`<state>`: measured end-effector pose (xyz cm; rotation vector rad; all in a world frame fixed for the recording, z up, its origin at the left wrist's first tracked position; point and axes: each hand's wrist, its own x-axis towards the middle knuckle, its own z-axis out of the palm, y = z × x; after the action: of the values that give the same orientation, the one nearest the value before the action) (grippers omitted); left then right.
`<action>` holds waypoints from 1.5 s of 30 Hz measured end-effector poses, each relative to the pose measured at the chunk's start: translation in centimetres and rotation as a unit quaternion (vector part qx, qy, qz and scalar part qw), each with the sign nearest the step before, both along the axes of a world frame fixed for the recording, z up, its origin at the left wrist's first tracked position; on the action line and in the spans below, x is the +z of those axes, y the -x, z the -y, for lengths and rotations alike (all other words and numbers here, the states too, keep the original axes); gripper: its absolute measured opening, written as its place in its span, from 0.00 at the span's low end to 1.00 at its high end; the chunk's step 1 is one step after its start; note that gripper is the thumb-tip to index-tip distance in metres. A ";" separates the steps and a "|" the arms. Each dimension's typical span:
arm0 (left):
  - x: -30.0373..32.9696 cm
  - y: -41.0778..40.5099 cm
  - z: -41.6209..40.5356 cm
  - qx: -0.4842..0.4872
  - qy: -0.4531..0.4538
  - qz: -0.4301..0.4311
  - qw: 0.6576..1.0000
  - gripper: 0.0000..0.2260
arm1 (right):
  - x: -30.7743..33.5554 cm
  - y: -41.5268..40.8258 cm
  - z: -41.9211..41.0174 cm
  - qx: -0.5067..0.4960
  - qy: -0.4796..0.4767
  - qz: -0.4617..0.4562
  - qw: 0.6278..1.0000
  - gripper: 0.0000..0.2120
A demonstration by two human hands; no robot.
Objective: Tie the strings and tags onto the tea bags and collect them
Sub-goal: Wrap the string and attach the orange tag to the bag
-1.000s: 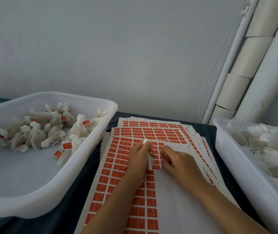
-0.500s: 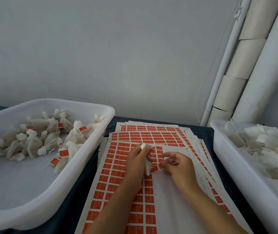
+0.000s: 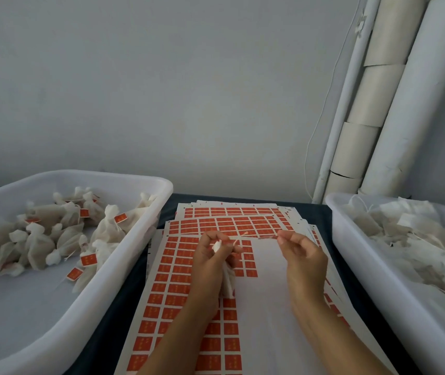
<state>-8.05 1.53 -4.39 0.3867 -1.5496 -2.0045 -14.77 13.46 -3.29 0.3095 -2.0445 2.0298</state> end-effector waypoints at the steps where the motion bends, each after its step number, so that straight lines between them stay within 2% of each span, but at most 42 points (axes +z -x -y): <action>1: 0.0 -0.1 0.1 -0.003 0.005 -0.002 1.000 0.03 | -0.1 -0.1 0.0 -0.002 0.002 0.000 1.000 0.04; 6: 0.4 -0.2 -0.3 -0.040 0.008 0.006 0.999 0.13 | -0.4 0.0 -0.4 -0.001 0.038 0.002 0.999 0.04; 9: 0.4 -0.4 -0.6 -0.075 0.000 -0.002 0.997 0.10 | -0.4 0.1 -0.6 0.013 0.062 0.009 0.998 0.02; 11: 0.3 -0.6 -0.6 -0.101 0.001 -0.011 0.995 0.11 | -0.4 0.1 -0.8 0.027 0.079 0.009 0.996 0.02; 15: 0.5 -0.5 -0.7 -0.101 0.040 -0.012 0.994 0.13 | -0.3 -0.1 -1.2 0.077 0.123 0.015 0.989 0.04; 19: 0.4 -0.5 -1.0 -0.106 0.086 -0.013 0.991 0.07 | -0.2 -0.2 -1.5 0.122 0.140 0.021 0.982 0.08; 22: 0.5 -0.4 -1.3 -0.096 0.108 -0.005 0.989 0.08 | 0.0 -0.1 -1.6 0.149 0.142 0.023 0.978 0.11; 25: 0.6 -0.4 -1.6 -0.092 0.131 0.005 0.987 0.11 | 0.0 -0.1 -1.7 0.161 0.142 0.032 0.976 0.09; 29: 0.6 -0.5 -1.7 -0.092 0.137 0.007 0.986 0.12 | -0.2 -0.2 -1.7 0.170 0.118 0.032 0.978 0.06; 32: 0.7 -0.5 -1.7 -0.088 0.137 0.004 0.987 0.13 | 0.0 -0.3 -1.7 0.176 0.087 0.016 0.980 0.12; 37: 0.8 -0.6 -1.9 -0.078 0.139 0.006 0.987 0.17 | -0.2 -0.3 -1.8 0.182 0.035 -0.020 0.982 0.03; 45: 0.7 -0.7 -1.9 -0.107 0.169 -0.011 0.980 0.19 | -0.5 -0.7 -1.5 0.194 -0.031 -0.048 0.979 0.03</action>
<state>-7.36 3.47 -3.67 0.0652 -1.9445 -1.8392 -14.08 14.92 -3.78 0.8624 -2.1199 2.1084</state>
